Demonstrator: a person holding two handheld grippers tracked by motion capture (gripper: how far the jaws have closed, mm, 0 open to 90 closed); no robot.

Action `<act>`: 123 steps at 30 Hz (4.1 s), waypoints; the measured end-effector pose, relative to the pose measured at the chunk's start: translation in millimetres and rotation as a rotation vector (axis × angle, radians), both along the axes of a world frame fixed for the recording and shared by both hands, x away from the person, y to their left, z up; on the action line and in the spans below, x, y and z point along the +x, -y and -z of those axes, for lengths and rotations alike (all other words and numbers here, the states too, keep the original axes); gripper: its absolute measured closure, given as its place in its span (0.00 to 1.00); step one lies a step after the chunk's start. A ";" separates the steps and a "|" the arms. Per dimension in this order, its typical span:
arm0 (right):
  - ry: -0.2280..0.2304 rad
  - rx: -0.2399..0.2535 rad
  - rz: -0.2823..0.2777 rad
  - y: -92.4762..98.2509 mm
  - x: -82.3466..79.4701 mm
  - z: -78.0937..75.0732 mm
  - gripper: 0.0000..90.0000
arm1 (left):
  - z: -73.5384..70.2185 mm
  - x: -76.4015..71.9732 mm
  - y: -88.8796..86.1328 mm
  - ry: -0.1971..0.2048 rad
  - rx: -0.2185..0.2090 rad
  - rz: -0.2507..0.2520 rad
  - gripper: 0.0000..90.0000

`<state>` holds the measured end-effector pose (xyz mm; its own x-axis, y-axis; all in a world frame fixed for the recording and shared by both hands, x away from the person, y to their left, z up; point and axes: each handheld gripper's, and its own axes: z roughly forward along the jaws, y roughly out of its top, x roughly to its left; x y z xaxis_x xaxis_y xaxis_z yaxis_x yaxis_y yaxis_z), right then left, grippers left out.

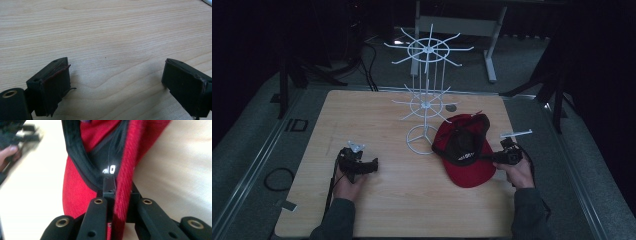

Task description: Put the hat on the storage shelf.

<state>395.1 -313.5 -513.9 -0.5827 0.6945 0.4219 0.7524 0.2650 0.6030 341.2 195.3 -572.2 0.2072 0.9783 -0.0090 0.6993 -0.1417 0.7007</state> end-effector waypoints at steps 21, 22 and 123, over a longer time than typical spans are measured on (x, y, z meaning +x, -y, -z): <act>0.529 -0.171 0.359 -9.5 5.0 -18.7 0.95 | 0.0 0.0 0.0 0.000 0.000 0.000 0.09; 0.534 -0.176 0.352 -9.9 4.1 -19.1 0.95 | 0.0 0.0 0.0 0.000 0.000 0.000 0.09; 0.714 -0.139 0.409 -45.4 37.3 -142.2 0.96 | -0.2 0.0 -0.2 -0.001 0.001 0.002 0.09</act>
<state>432.4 -268.1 -371.7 -0.3683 0.9278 -0.0588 0.2550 0.1616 0.9533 341.2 195.5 -572.0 0.2091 0.9779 -0.0080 0.6995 -0.1439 0.7000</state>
